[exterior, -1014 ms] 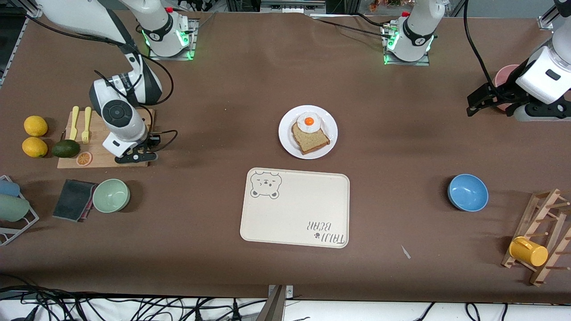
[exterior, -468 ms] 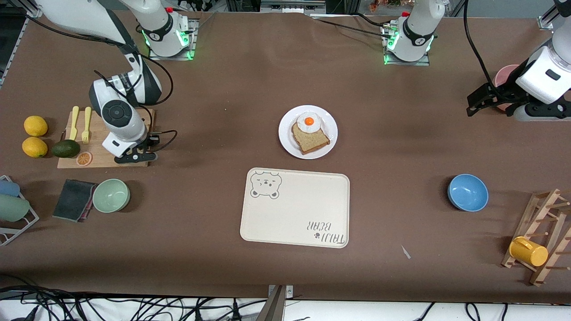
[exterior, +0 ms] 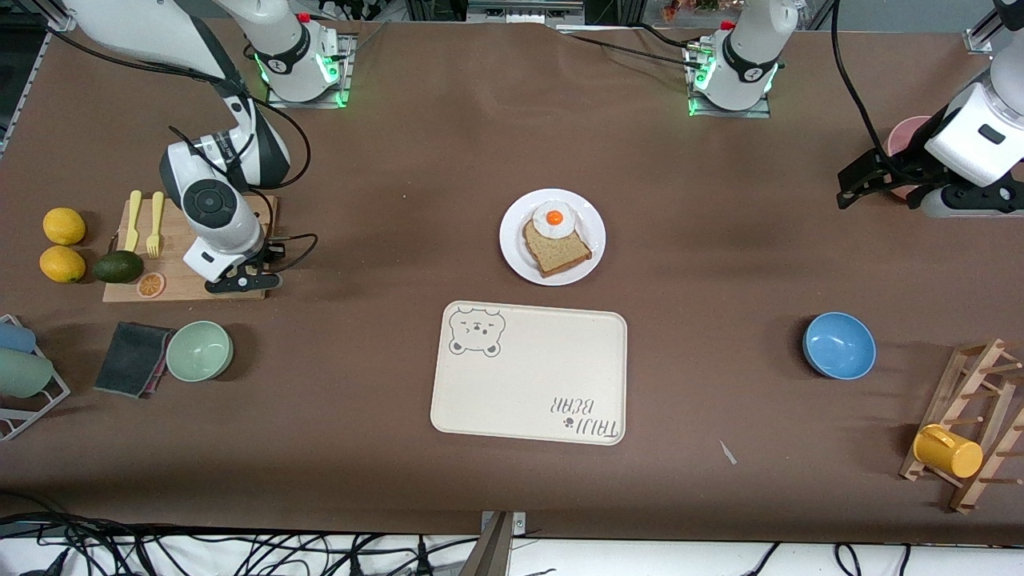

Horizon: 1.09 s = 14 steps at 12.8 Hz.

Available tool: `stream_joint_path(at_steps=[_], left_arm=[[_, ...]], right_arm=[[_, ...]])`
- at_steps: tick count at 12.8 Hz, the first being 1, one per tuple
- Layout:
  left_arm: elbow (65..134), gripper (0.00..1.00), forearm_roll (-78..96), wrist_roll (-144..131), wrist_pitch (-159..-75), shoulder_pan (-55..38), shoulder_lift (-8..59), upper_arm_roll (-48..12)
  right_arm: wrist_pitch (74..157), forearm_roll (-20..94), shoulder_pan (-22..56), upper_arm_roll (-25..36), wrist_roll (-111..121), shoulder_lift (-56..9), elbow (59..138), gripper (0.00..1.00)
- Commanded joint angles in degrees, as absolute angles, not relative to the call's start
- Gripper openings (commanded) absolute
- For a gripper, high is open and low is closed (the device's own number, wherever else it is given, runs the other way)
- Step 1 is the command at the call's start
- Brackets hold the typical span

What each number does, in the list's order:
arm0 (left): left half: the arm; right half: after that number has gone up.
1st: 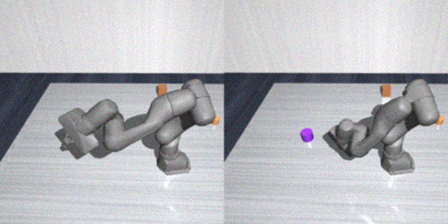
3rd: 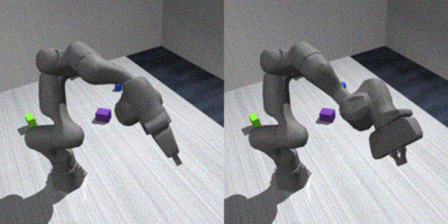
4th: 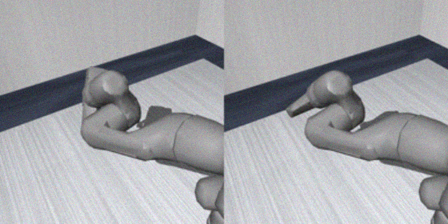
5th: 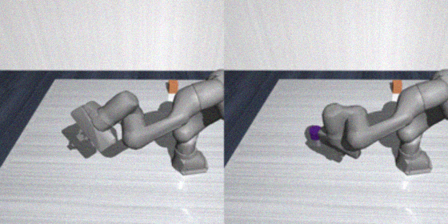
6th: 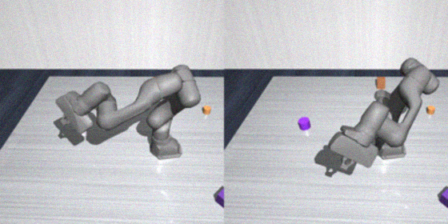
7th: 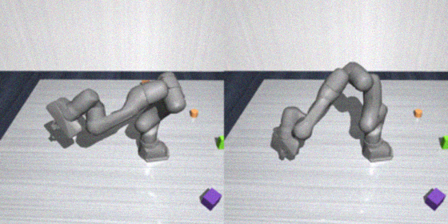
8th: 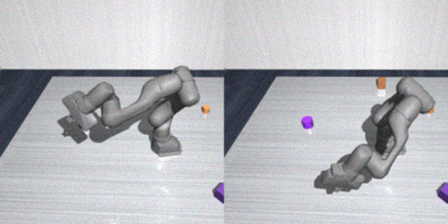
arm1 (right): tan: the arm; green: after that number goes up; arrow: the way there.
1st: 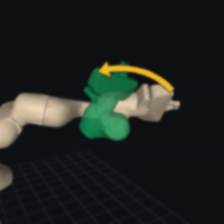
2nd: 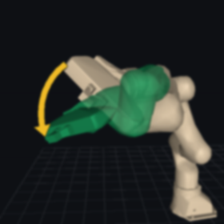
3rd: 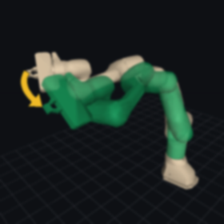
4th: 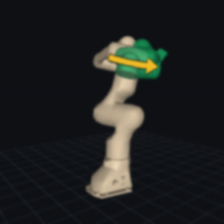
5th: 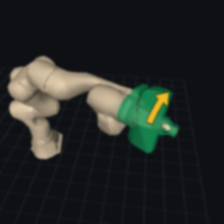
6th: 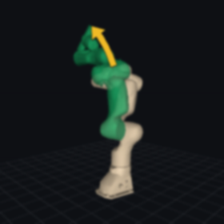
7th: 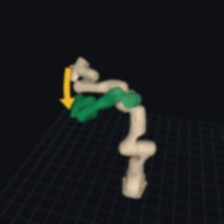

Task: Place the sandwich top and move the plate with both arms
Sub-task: 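Grasp the bread slice edge with the right gripper and lift it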

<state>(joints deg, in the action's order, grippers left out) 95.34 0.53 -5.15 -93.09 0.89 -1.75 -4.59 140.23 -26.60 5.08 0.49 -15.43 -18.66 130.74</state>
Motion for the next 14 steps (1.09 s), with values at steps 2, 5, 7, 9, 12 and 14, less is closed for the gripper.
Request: stream_joint_path(at_steps=[2, 5, 7, 9, 12, 14], left_arm=[[93.4, 1.0, 1.5, -4.2, -91.6, 0.9, -1.0, -4.6], [93.4, 1.0, 1.5, -4.3, -91.6, 1.0, -1.0, -4.6], [93.4, 1.0, 1.5, -4.3, -91.6, 1.0, -1.0, -4.6], [93.4, 1.0, 1.5, -4.3, -91.6, 0.9, -1.0, -4.6], [93.4, 1.0, 1.5, -4.3, -91.6, 1.0, -1.0, -4.6], [93.4, 1.0, 1.6, -4.3, -91.6, 1.0, -1.0, -4.6]], right_arm=[[141.5, -27.5, 4.9, 0.4, -16.1, -18.6, 130.3, 0.0], [135.6, -27.4, 5.2, -0.7, -16.0, -17.6, 126.6, 0.0], [128.4, -27.3, 5.3, -3.1, -16.3, -17.1, 122.5, 0.0], [120.8, -26.5, 5.2, -5.5, -16.9, -17.1, 117.8, 0.0], [117.2, -23.8, 5.3, -10.8, -22.2, -16.9, 114.5, 0.0], [115.1, -23.5, 5.4, -13.7, -24.4, -17.0, 111.4, 0.0]])
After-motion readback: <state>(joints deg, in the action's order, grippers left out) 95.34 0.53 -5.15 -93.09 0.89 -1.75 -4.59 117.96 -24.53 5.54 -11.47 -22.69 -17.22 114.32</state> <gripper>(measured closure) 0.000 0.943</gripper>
